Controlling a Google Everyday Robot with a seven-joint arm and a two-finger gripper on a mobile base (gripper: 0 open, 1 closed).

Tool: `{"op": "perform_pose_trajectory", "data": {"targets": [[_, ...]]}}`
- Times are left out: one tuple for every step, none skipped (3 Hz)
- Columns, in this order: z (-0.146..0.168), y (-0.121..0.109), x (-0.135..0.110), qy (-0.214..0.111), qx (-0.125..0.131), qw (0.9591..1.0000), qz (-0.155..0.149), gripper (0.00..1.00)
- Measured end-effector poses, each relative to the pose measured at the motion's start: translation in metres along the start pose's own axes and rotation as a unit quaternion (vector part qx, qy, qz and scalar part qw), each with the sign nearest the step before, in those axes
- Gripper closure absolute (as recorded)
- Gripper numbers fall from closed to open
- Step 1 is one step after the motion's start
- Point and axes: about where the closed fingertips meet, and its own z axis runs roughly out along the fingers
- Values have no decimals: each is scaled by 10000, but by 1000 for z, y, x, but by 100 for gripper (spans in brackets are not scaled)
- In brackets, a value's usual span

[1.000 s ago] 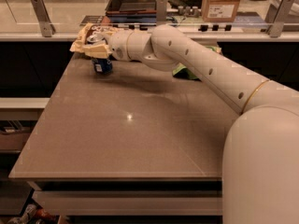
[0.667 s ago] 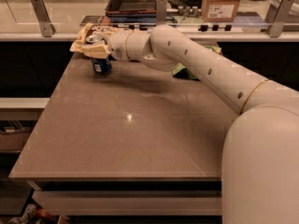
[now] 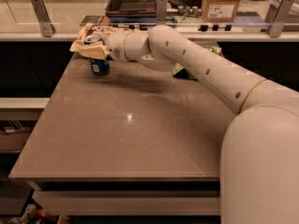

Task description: Move pepsi can near brown chip bag

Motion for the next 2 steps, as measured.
{"op": "perform_pose_trajectory", "data": {"targets": [[2,2,0,-3,-20,10000,2,0],[2,2,0,-3,-21,10000,2,0]]}}
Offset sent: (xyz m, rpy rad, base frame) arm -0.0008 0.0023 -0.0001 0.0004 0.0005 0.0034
